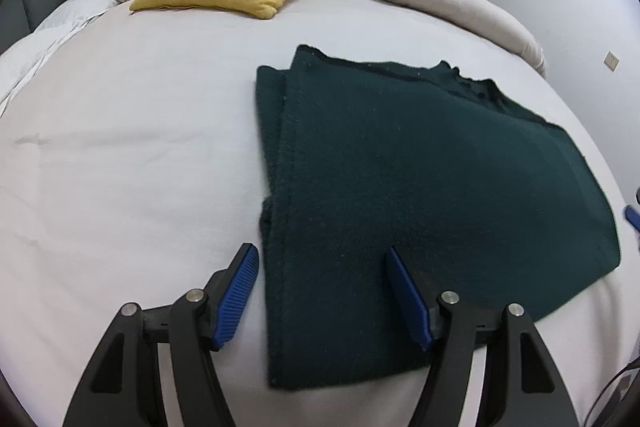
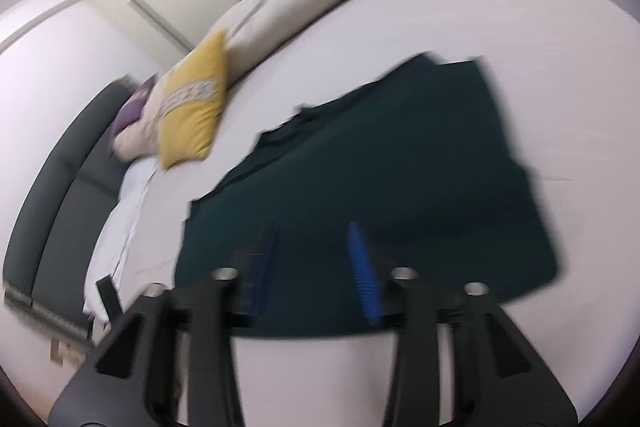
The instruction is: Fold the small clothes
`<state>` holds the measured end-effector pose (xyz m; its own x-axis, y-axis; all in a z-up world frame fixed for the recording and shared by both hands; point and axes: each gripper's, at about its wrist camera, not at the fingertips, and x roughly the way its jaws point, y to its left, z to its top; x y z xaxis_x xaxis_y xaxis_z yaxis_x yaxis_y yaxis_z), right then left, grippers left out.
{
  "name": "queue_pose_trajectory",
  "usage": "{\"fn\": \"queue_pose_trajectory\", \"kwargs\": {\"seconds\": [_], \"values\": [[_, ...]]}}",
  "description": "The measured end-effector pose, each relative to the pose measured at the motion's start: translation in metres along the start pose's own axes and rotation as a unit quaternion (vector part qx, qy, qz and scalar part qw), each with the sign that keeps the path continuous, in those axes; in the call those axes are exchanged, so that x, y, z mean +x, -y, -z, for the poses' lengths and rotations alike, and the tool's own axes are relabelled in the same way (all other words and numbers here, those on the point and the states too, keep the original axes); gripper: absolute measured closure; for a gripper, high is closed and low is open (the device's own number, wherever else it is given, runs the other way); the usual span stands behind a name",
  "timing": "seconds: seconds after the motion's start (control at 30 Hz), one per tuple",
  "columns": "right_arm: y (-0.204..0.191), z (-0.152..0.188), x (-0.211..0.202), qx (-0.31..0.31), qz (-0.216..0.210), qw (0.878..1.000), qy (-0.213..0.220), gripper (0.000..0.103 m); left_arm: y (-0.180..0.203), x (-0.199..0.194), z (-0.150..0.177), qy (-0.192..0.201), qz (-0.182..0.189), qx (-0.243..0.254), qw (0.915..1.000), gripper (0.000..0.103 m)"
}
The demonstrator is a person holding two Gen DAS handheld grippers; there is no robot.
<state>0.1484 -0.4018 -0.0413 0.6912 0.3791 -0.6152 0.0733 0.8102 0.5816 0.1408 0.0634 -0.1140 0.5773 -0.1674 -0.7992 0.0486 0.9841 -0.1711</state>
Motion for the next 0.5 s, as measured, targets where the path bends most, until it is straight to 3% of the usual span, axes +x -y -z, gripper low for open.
{"fn": "queue_pose_trajectory", "kwargs": {"seconds": [0.03, 0.17, 0.23, 0.37, 0.5], "values": [[-0.012, -0.002, 0.003, -0.004, -0.008, 1.0, -0.002, 0.041, -0.004, -0.007, -0.001, 0.006, 0.006, -0.01, 0.9999, 0.034], [-0.051, 0.006, 0.021, -0.033, -0.039, 0.998, -0.035, 0.041, -0.031, -0.034, -0.009, 0.039, 0.026, -0.054, 0.9975, 0.033], [-0.065, 0.008, 0.036, -0.039, -0.064, 0.995, -0.059, 0.041, -0.049, -0.029, -0.015, 0.025, 0.046, -0.084, 0.9951, 0.032], [-0.073, 0.015, 0.056, -0.018, -0.102, 0.991, -0.083, 0.041, -0.086, 0.003, -0.019, -0.028, 0.128, -0.174, 0.976, 0.032], [-0.072, 0.016, 0.091, 0.0, -0.138, 0.984, -0.11, 0.041, -0.087, 0.014, -0.027, -0.044, 0.181, -0.202, 0.9615, 0.032]]}}
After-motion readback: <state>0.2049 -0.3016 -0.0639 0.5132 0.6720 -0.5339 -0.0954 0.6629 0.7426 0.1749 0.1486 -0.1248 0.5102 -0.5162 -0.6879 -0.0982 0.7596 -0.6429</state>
